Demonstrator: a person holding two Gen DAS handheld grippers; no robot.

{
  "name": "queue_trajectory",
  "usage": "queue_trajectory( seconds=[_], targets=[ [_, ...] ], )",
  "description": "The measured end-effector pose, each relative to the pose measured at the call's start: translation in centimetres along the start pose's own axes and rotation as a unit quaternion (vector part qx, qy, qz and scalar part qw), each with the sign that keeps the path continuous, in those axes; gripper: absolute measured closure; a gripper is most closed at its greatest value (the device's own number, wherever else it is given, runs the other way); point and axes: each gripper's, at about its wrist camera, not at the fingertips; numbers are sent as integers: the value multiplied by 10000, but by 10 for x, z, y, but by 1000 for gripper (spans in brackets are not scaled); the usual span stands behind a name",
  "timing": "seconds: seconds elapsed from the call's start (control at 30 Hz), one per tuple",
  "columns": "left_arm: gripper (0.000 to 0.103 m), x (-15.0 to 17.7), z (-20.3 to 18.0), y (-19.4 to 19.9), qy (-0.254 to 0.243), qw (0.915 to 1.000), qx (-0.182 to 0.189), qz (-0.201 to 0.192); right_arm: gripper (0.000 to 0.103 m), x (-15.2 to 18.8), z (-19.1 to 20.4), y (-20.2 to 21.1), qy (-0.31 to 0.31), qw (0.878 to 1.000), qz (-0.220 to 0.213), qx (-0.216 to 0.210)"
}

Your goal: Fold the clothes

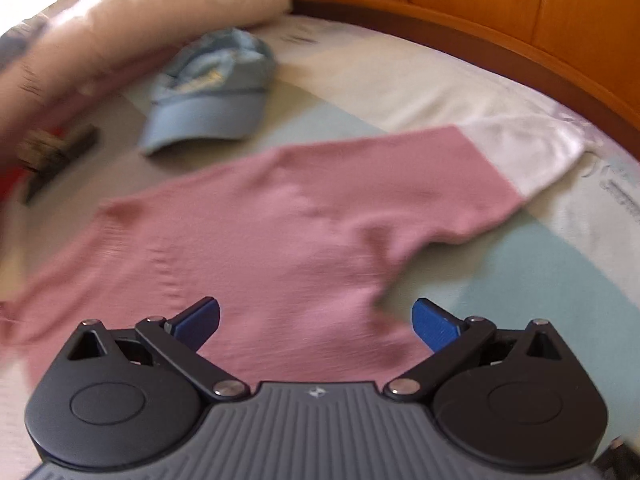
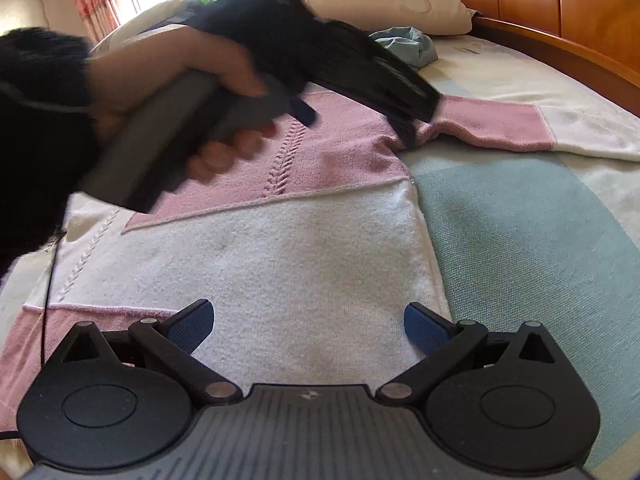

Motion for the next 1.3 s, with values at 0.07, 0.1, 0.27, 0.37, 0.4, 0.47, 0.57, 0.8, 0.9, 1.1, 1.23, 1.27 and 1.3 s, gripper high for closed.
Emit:
queue_trajectory(
  seconds=[0.07,0.1,0.27,0.37,0.4,0.47,0.57,0.8,0.9,1.1,1.23,1.27,1.3],
  targets=[
    [1,2,10,-1,96,9995,-279,84,0,1,0,0,14,10000,3,16],
    [1,3,14,-5,198,9989,-388,176,0,1,1,0,29,10000,5,27],
    [1,2,12,-25,655,9963,186,522,0,3,2,-2,95,9999,3,49],
    [2,-3,-4,-26,427,9982,177,394,0,3,2,-2,103,9999,3,49],
    [2,-5,-4,-23,423,9983,248,327,0,3,2,-2,106,9999,4,49],
    [2,-7,-1,-16,462,9985,232,202,0,3,2,-2,107,9999,5,44],
    [1,-6,8,-6,588,9983,-22,28,0,3,-1,0,37,10000,9,-19],
    [1,2,10,-30,676,9961,-441,370,0,1,-8,4,-55,9999,22,-102],
    [2,0,10,-29,759,9958,-391,330,0,2,-6,4,-46,10000,19,-64],
    [2,11,22,3,1013,9946,-13,217,0,6,19,-13,348,9978,-140,552],
    [1,21,34,41,914,9958,-110,35,0,9,37,-17,647,9930,-218,966],
    [1,27,39,52,934,9956,-86,-34,0,9,35,-14,537,9939,-155,950],
    [1,34,44,60,947,9955,-43,-48,0,10,32,-10,429,9947,-124,930]
  ],
)
Point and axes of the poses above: each gripper's, at about its wrist camera, not at the fingertips, and y roughly against the way its jaws point, z to its left, x to its underside, and after that the axes turned 4 degrees about x, right-handed
